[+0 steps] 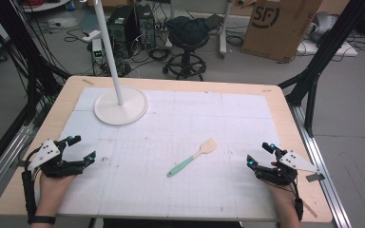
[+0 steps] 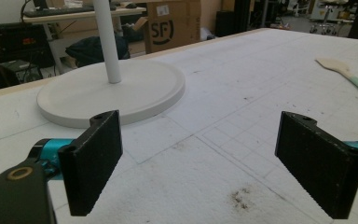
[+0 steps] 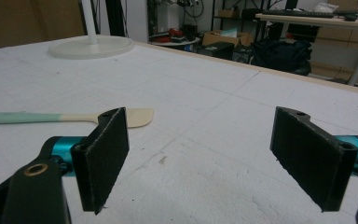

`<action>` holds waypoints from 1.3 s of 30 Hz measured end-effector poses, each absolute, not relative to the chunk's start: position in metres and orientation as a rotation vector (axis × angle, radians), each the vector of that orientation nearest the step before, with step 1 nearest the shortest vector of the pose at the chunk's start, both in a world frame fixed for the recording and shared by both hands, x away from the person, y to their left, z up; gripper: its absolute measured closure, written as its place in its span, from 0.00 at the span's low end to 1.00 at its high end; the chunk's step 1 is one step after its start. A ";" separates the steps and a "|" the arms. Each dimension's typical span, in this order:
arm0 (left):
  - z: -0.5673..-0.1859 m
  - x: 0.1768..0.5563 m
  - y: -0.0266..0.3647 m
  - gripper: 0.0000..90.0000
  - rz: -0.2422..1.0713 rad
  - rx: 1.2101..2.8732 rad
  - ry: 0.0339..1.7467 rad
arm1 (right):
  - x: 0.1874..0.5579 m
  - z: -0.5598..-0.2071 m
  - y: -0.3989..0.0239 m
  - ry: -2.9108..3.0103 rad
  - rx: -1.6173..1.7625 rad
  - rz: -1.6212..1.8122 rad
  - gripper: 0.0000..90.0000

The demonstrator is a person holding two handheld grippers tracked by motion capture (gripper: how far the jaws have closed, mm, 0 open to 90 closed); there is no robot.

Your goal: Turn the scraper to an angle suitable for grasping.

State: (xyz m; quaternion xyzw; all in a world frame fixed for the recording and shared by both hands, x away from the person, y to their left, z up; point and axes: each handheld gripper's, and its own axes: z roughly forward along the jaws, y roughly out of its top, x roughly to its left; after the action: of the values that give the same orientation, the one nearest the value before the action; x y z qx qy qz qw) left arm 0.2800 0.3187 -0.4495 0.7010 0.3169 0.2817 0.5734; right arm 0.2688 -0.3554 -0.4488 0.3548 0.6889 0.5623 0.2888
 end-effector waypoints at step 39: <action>-0.450 0.278 0.317 0.18 0.685 1.657 0.724 | 0.290 -0.435 -0.237 2.427 0.446 1.548 1.00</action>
State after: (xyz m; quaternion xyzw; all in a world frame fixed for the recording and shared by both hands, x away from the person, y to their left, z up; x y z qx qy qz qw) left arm 0.2784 0.3172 -0.4495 0.7055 0.3082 0.2916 0.5677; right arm 0.2901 -0.2372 -0.4350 0.1520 0.8278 0.5278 0.1140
